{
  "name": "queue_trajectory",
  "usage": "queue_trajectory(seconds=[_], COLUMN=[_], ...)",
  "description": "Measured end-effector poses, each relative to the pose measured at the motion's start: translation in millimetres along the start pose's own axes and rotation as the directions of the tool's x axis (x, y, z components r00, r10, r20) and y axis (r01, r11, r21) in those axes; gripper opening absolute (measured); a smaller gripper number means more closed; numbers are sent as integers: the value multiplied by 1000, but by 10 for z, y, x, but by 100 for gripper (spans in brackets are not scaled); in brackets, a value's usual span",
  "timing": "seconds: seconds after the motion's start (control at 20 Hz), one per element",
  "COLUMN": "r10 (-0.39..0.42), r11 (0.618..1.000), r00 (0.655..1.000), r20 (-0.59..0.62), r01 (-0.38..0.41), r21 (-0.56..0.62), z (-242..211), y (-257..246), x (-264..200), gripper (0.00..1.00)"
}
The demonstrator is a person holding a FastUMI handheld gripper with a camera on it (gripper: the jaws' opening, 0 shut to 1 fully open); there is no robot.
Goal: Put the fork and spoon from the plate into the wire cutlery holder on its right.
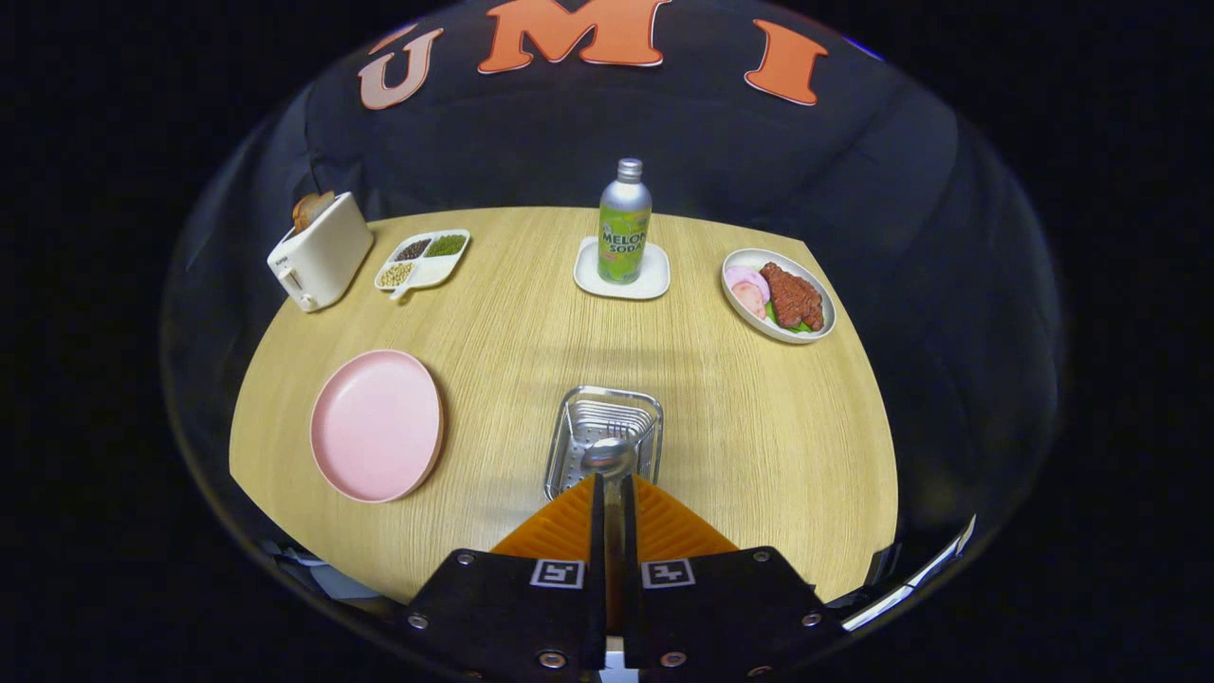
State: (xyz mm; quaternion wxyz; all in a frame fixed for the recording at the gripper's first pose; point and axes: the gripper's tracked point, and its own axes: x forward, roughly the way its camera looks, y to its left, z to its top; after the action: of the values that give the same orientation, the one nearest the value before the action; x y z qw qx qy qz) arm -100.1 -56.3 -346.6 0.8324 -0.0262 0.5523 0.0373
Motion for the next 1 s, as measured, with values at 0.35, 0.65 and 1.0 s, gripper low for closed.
queue_trajectory(seconds=[0.35, 0.65, 1.0], r10=[-43, -109, -146], r11=[999, 994, 989], r00=[934, 694, 500], r20=[355, 712, 854], r01=[28, 66, 65], r21=[45, 88, 131], z=[932, 1819, 2215], y=[-173, -320, -282], x=[-538, -1511, -2229], gripper=[8, 9, 24])
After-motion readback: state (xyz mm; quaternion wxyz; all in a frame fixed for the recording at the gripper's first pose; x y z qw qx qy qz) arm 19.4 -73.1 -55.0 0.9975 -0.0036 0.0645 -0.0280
